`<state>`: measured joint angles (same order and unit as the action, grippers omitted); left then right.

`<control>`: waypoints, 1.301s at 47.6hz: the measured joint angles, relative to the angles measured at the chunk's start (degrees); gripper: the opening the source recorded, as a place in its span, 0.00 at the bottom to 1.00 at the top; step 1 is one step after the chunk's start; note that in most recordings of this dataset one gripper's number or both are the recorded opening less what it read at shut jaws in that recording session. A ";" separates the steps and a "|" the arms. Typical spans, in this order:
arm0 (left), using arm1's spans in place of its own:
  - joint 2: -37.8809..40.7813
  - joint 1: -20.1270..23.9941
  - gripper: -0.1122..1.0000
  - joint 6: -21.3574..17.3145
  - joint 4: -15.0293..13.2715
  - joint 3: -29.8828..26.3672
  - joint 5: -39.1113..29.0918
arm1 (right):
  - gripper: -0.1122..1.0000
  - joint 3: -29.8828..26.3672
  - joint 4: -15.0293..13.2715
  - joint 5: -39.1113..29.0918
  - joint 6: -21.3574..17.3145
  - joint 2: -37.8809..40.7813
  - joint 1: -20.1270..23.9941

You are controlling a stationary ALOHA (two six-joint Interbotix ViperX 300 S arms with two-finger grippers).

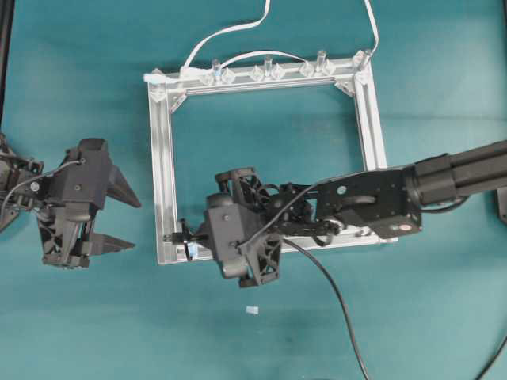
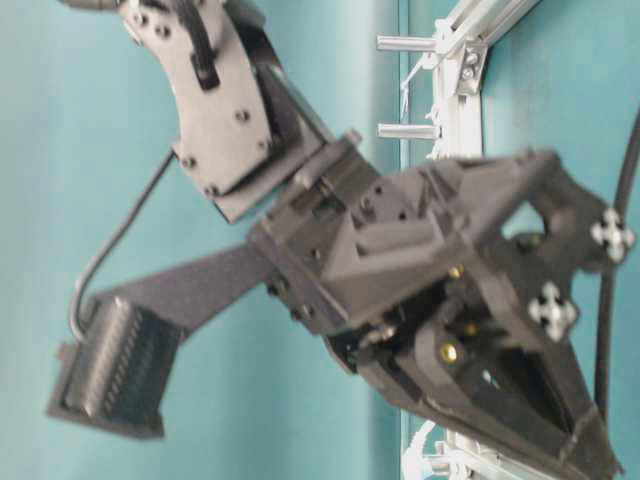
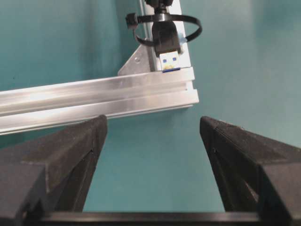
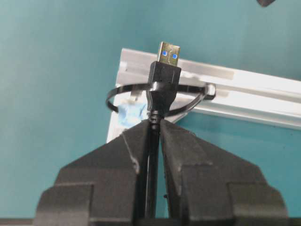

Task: Insert the wire through the string loop located on the left side.
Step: 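Push the USB plug through the black zip-tie loop with the right gripper, then move the left gripper to the plug and grasp it beyond the loop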

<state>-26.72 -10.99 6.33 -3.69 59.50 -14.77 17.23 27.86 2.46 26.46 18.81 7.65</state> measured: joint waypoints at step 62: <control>-2.29 -0.09 0.85 0.09 0.00 1.58 0.35 | 0.19 -3.52 -1.05 -0.26 -0.09 2.20 -0.79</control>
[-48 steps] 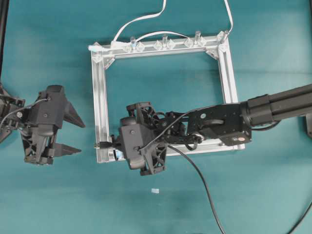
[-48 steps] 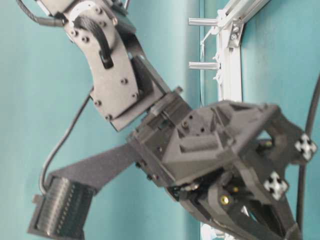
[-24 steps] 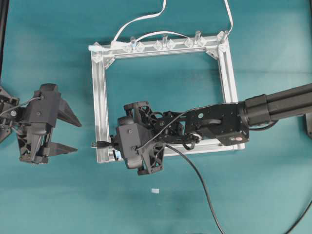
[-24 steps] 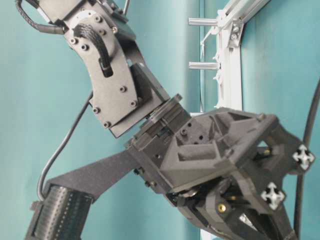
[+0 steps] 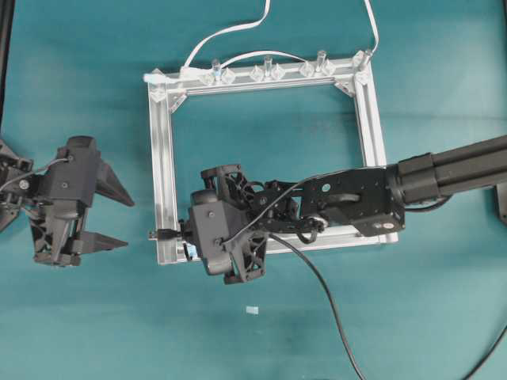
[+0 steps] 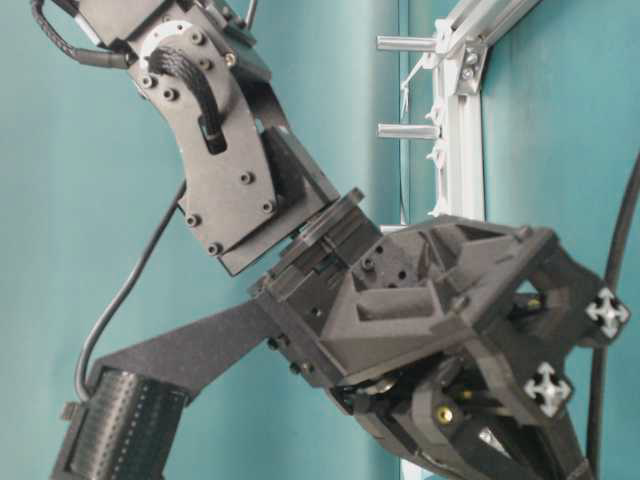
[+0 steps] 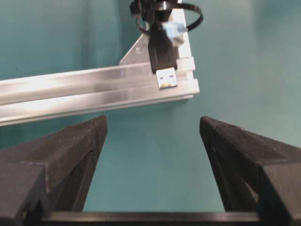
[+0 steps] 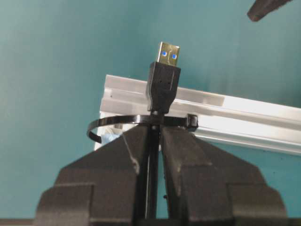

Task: Insert the wire through the string loop located on the left side.
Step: 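Move the left gripper to the plug and grasp it beyond the loop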

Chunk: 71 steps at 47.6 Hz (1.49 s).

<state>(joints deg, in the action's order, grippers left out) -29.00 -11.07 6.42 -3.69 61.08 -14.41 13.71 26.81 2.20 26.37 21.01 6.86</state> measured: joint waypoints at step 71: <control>19.86 -0.18 0.85 0.00 0.00 -8.26 6.94 | 0.19 0.00 -0.97 0.00 0.09 0.00 -0.09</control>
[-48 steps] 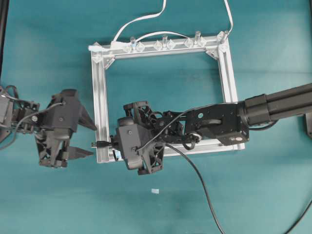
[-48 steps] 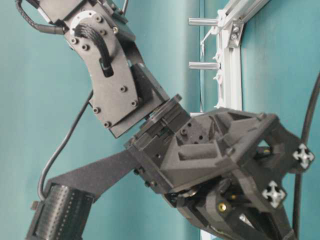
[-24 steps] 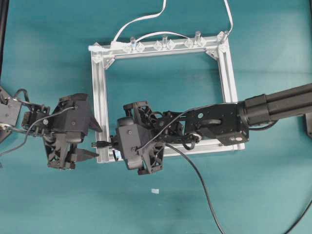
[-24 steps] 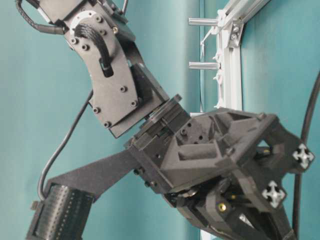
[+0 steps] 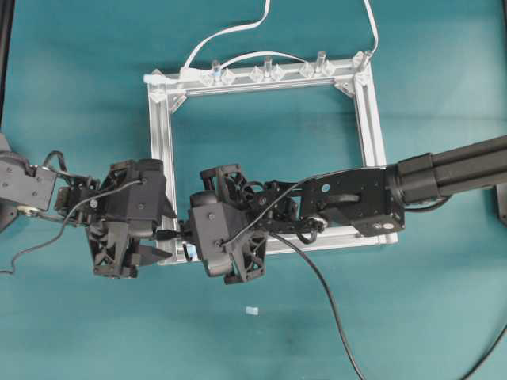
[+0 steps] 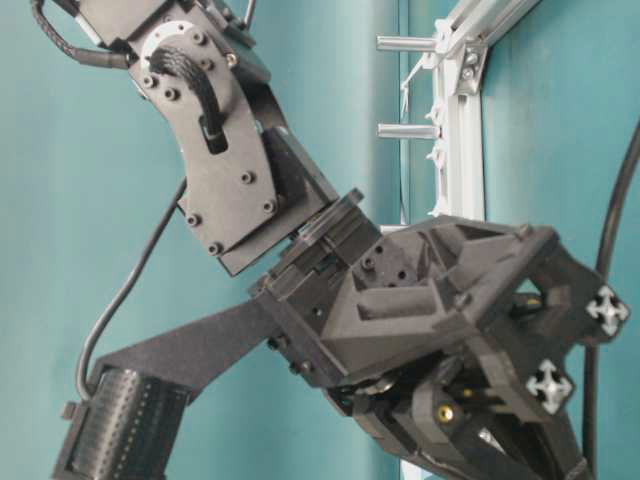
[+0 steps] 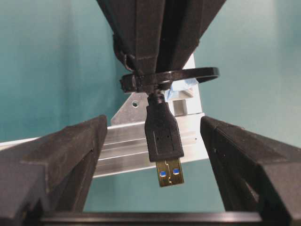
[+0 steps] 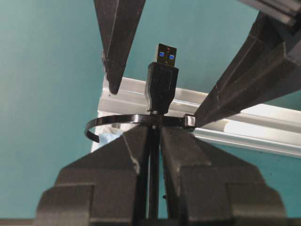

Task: Insert the wire through the string loop located on the left side.
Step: 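Move the left gripper to the plug and grasp it beyond the loop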

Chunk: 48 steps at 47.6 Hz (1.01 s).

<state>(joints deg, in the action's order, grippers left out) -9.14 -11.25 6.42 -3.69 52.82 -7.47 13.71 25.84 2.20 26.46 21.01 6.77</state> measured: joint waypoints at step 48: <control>1.67 -0.18 0.26 8.09 0.00 -0.35 0.09 | 0.10 0.00 -0.09 -0.35 -0.35 0.00 -0.18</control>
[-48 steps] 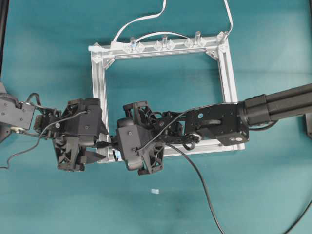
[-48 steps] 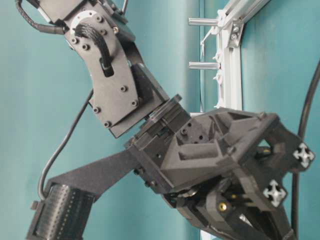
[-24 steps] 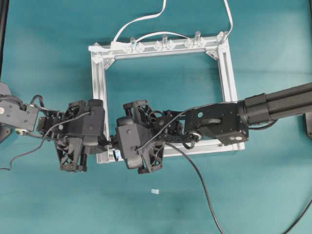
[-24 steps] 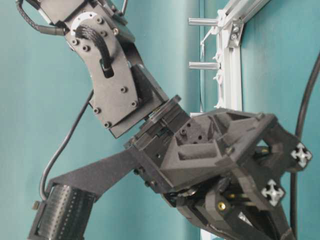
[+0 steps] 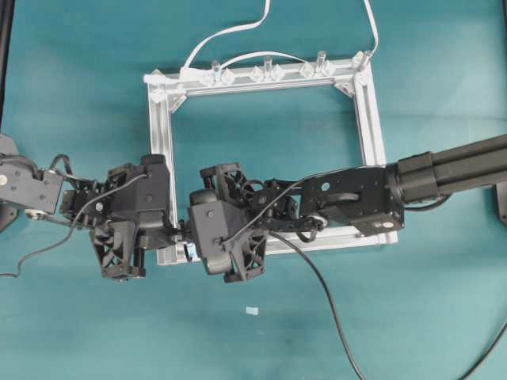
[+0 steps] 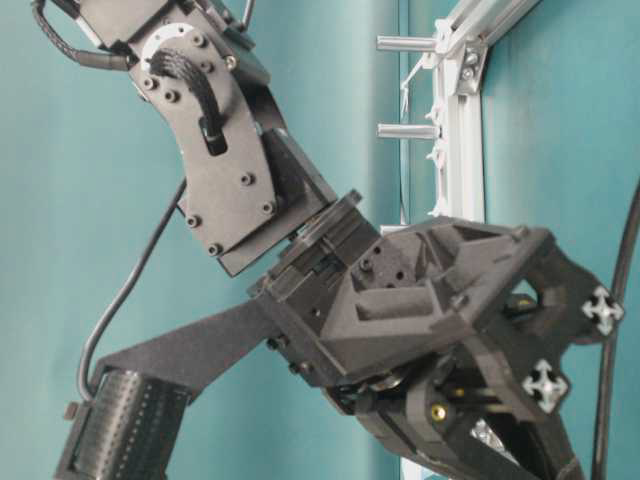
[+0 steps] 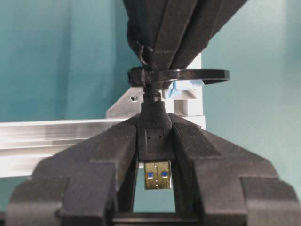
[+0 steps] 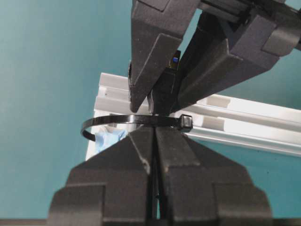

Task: Insert the wire through the string loop located on the left side.
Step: 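Move the left gripper to the plug and grasp it beyond the loop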

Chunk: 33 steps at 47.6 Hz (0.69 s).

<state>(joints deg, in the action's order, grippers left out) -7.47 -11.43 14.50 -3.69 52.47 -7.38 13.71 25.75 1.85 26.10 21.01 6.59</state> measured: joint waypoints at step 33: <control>-0.79 0.00 0.26 0.09 0.00 -0.09 -1.14 | 0.92 -0.18 -0.62 -1.49 -1.49 0.00 0.09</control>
<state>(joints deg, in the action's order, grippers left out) -8.26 -11.43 14.59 -3.69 52.38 -8.53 13.54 25.14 0.35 24.61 21.01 6.68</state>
